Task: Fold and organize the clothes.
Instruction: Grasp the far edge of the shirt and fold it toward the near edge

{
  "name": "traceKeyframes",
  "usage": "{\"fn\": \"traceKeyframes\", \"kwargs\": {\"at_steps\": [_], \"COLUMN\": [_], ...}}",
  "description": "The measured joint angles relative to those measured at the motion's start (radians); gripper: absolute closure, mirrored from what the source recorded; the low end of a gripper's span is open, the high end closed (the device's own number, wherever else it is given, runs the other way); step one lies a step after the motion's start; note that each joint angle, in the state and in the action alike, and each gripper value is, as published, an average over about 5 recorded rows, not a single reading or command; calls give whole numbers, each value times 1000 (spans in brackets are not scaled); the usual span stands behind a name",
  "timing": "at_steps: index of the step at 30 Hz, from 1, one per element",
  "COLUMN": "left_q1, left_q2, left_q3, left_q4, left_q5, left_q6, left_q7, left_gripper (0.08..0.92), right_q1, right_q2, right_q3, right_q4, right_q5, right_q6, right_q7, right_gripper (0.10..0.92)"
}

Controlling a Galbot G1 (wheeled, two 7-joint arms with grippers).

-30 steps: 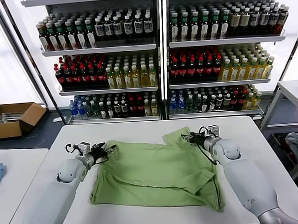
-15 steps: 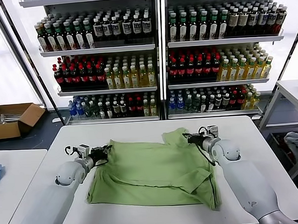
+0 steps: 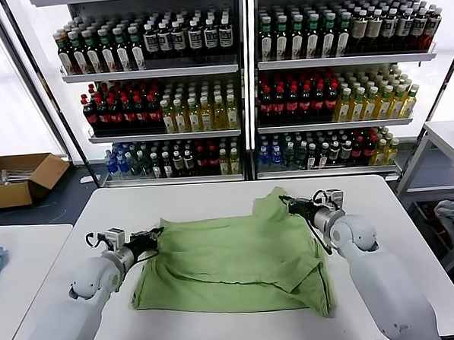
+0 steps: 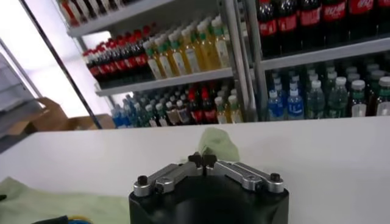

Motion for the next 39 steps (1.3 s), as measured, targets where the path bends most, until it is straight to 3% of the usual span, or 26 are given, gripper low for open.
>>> {"fn": "traceKeyframes", "kwargs": {"at_steps": [14,25,30,39], "left_q1": [194,426,518,608], "left_q2": [15,2,2,6], "left_q3": [-144,-204,-224,-290], "left_q4": [-231,-358,-394,-456], "left_q5": [-24,23,61,80], "left_q6": [-67,-67,-52,-22], "left_q7": [-34,-25,-28,-58], "left_gripper": [911,911,843,585], "right_q1": [-424,-692,-748,-785], "right_q2": [13,58,71,104], "right_q3": [231,319,350,484], "right_q4": [399,531,554,539], "right_q5": [15,-70,-115,-195], "right_q6": [16,44,64,197], "right_q7": [0,21,29,2], "right_gripper": [920,904,777,534]}}
